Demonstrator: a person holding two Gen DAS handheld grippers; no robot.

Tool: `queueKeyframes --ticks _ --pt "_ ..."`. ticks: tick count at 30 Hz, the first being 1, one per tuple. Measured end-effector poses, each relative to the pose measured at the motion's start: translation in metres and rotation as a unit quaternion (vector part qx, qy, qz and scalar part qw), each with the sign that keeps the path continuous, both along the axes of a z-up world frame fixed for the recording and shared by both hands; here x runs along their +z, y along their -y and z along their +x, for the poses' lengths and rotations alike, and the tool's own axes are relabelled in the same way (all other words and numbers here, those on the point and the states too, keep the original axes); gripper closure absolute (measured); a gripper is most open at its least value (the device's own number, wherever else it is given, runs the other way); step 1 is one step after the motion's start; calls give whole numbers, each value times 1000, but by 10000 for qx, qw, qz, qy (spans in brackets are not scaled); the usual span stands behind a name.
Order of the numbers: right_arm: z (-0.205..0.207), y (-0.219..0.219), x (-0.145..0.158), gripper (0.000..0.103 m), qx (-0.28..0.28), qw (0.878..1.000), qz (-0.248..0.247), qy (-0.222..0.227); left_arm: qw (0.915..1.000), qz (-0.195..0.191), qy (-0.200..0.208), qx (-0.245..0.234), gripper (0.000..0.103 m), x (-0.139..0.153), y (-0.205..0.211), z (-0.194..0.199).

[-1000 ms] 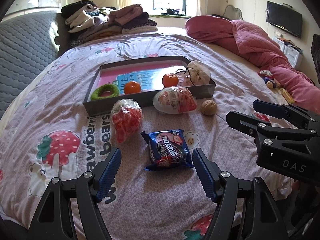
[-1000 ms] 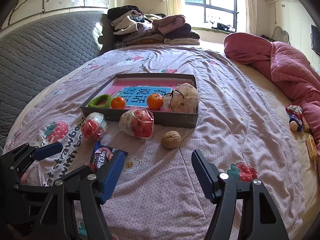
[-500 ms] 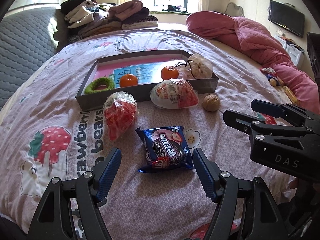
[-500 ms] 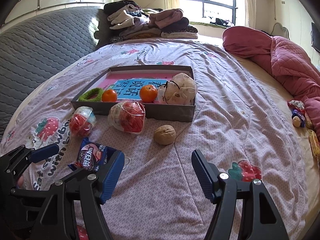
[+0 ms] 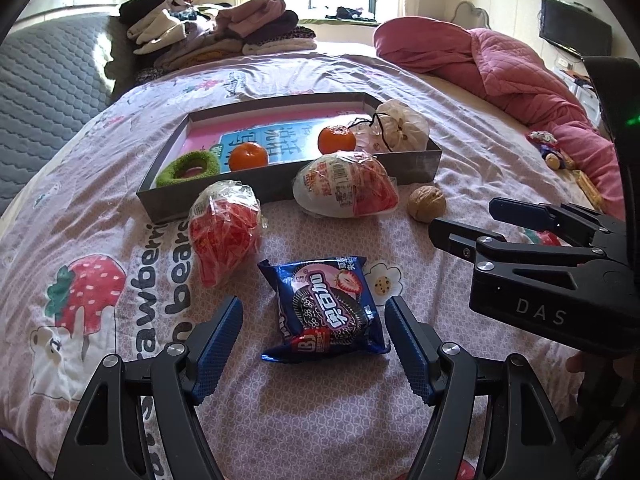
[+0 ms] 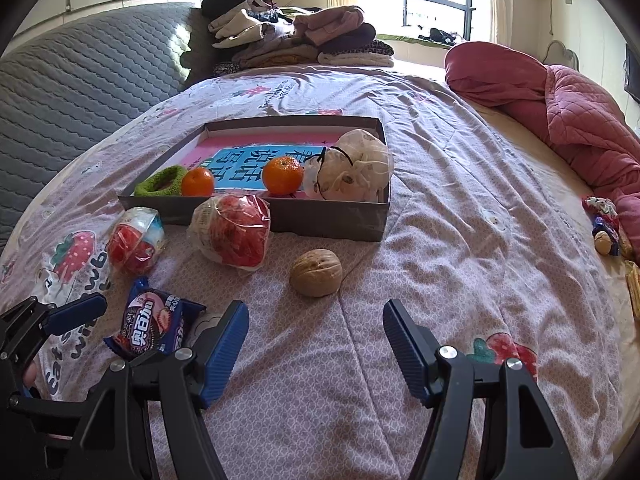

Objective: Organize objects
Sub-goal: 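Close the left tool on the blue snack packet while the right tool grasps the walnut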

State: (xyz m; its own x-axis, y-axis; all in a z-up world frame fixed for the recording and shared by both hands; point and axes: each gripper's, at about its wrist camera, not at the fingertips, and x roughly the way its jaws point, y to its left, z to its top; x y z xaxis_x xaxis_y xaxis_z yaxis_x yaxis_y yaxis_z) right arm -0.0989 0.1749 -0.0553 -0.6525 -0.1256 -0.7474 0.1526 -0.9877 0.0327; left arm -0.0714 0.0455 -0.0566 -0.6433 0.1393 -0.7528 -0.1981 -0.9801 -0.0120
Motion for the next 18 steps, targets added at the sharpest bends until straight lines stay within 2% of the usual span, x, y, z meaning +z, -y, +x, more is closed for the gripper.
queueKeyframes --ticks 18 --pt "-38 0 -22 34 31 9999 109 118 9995 165 207 192 28 -14 -1 -21"
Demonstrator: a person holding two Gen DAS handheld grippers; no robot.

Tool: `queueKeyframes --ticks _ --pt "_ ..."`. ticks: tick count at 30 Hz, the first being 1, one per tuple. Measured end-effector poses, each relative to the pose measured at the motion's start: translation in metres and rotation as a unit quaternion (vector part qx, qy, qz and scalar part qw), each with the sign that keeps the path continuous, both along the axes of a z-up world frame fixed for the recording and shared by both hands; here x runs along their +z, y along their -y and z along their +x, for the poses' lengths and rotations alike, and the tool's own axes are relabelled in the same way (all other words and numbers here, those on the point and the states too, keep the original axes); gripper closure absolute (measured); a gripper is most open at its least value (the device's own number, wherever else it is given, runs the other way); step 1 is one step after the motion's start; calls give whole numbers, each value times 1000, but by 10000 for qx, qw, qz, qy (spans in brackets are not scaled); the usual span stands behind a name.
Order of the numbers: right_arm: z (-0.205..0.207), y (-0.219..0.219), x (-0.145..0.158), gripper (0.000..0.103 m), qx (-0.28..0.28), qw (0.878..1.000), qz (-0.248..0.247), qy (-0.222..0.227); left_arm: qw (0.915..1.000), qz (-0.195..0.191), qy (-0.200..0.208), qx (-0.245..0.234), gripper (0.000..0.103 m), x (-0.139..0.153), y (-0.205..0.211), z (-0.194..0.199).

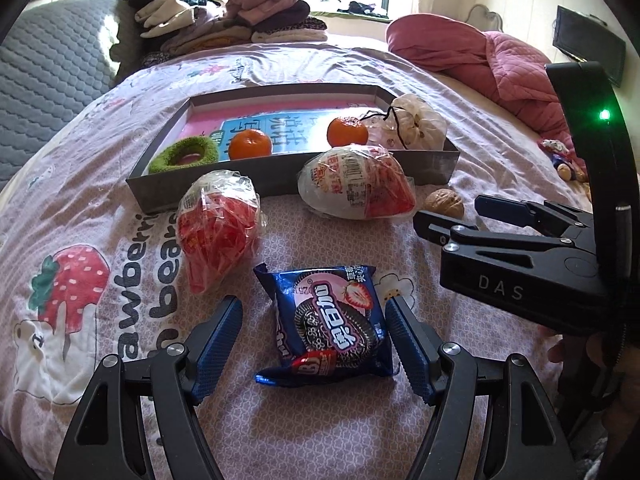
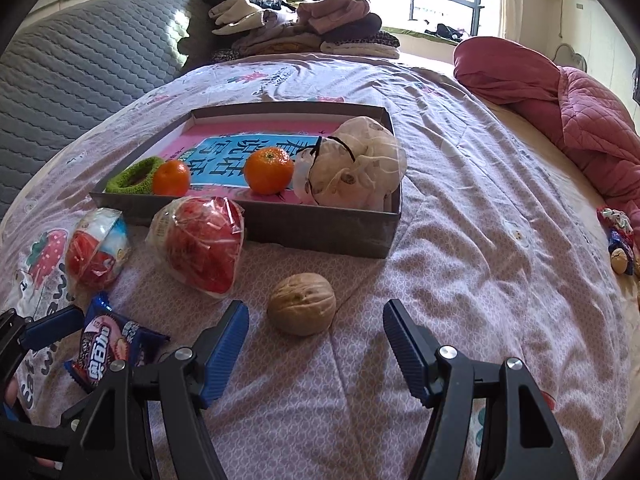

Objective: Organize objects
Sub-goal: 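Close the left tool on the blue snack packet while the right tool grasps the walnut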

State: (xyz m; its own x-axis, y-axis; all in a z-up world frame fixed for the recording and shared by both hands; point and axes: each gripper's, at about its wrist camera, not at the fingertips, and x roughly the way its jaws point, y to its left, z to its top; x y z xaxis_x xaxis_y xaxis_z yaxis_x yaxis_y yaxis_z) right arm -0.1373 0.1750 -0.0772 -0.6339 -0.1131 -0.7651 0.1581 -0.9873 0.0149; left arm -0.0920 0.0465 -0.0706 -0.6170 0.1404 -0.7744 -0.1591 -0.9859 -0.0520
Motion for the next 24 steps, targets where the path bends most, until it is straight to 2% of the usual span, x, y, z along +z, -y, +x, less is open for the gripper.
queueKeyframes --ticks 3,12,15,19,24 --pt "-5 -3 -3 34 -22 9999 -113 53 10000 8 2 32 28 -2 -1 -3" --pt "-8 4 -6 37 69 10000 1 48 9998 128 88 83 28 -8 0 -6" --pt "-6 6 -6 43 112 9999 29 15 9998 164 103 59 30 -8 1 -6" --pt "-4 11 -5 52 200 9997 102 -35 9997 203 94 -30 38 -8 -1 -6" --pt "-1 16 -5 64 286 9995 153 -68 9997 229 88 -91 40 -9 -2 -5"
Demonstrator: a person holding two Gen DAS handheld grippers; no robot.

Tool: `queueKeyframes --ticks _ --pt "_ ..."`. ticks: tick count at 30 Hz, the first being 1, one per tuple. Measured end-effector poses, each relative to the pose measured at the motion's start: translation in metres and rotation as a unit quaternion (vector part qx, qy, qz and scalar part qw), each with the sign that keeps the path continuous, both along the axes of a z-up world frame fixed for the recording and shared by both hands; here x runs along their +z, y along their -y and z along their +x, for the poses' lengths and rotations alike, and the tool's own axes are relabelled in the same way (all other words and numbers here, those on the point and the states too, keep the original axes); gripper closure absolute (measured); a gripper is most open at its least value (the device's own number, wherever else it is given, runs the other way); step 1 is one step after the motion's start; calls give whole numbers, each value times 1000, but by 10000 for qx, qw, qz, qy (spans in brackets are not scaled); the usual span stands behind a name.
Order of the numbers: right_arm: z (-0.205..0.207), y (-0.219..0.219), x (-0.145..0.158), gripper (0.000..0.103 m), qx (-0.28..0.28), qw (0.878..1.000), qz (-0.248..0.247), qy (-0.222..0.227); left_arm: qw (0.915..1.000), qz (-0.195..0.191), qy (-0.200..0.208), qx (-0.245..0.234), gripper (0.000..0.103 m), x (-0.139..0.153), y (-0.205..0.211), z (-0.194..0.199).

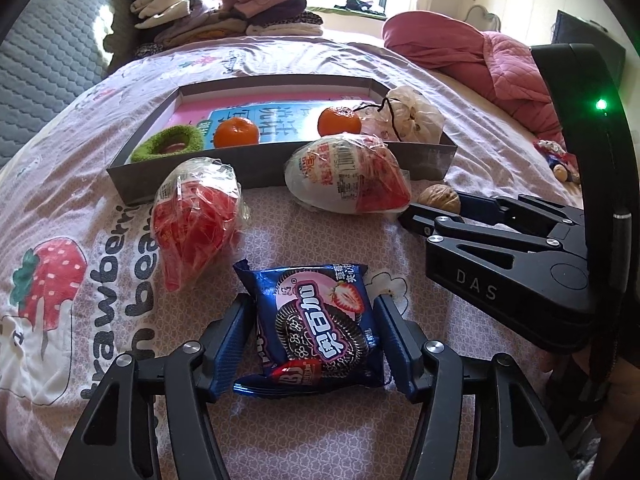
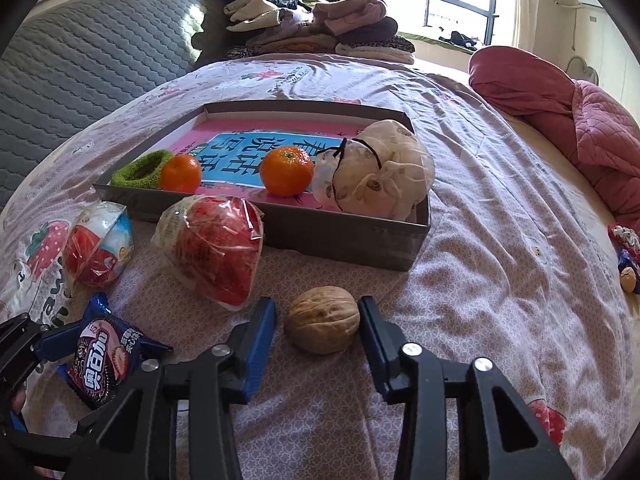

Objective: Organize objects
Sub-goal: 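Close the left tool on the blue snack packet while the right tool grasps the walnut, then lift the snack packet and walnut off the bed with both tools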

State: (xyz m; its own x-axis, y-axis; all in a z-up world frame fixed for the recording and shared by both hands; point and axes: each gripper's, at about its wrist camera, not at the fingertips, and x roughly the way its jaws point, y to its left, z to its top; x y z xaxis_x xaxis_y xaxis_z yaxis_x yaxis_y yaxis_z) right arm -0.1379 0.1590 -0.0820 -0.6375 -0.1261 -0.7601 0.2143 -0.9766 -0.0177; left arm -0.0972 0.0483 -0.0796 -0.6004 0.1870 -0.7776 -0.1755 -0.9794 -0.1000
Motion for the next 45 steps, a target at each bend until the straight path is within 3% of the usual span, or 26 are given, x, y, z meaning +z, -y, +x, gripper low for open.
queueKeyframes --ticks 10,22,45 --pt "7 7 1 68 124 9998 134 -8 9999 140 16 -75 47 0 3 0" --pt "22 13 6 68 230 9997 -48 57 9996 147 42 -230 48 3 4 9" --pt "45 2 32 68 -7 9991 -415 -82 9983 153 -438 -346 48 36 13 33"
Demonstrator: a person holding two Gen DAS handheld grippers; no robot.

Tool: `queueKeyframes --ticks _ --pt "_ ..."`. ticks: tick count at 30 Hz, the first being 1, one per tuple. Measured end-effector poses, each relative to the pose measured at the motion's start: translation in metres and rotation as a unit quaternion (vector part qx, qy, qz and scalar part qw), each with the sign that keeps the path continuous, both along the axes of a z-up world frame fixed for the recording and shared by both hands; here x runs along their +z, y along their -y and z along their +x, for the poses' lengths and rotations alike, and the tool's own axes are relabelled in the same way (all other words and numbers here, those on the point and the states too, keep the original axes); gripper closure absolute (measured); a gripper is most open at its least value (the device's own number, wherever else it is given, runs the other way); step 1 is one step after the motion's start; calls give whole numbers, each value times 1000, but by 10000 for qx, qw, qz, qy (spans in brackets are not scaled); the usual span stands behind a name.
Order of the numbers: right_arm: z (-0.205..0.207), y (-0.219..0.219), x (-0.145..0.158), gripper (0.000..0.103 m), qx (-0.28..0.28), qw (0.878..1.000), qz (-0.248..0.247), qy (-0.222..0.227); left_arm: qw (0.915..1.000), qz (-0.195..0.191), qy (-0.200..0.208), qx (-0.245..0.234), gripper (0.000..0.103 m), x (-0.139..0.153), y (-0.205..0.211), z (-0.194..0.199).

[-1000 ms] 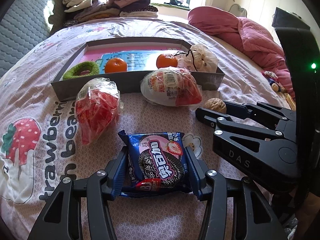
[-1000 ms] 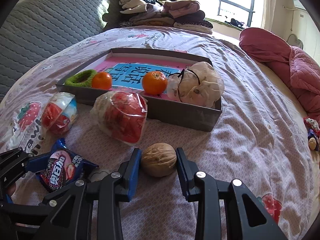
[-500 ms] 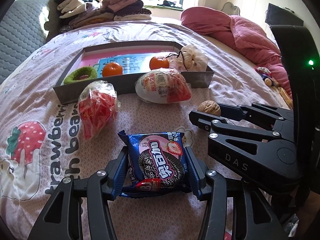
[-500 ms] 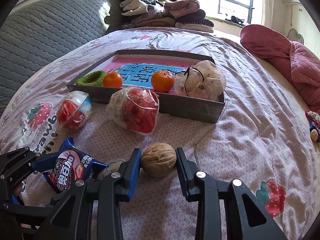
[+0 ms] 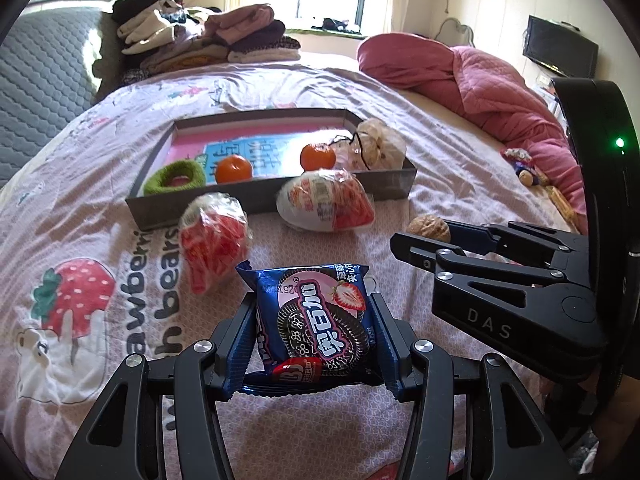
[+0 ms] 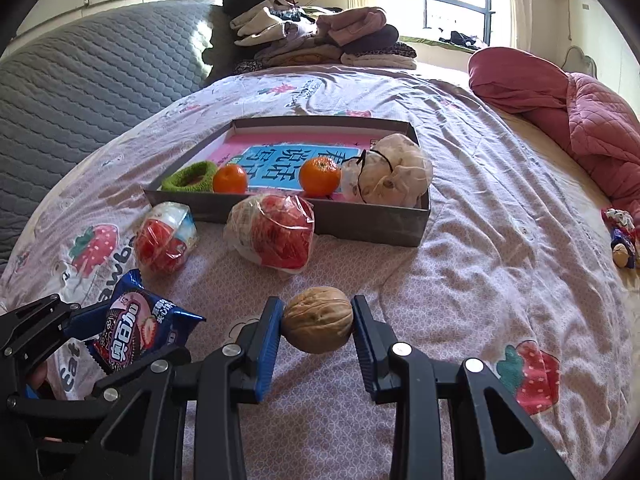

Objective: Organize objects
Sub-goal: 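Lift the snack packet and walnut off the bed with both tools, then carry the snack packet and walnut over the grey box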

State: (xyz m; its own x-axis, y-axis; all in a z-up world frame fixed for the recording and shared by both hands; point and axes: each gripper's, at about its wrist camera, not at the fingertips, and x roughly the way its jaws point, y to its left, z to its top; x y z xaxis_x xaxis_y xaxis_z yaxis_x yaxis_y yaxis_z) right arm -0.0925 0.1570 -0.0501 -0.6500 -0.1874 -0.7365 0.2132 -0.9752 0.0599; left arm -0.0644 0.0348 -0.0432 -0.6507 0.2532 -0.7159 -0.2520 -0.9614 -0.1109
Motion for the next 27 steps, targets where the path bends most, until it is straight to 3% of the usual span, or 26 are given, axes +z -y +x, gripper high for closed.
queueKeyframes --ticks 9,27 --pt "7 5 20 68 -34 9997 -92 -201 9994 49 -320 84 48 19 8 6" --pt "10 18 45 68 -84 9987 -113 -492 9978 196 -556 318 48 39 31 5"
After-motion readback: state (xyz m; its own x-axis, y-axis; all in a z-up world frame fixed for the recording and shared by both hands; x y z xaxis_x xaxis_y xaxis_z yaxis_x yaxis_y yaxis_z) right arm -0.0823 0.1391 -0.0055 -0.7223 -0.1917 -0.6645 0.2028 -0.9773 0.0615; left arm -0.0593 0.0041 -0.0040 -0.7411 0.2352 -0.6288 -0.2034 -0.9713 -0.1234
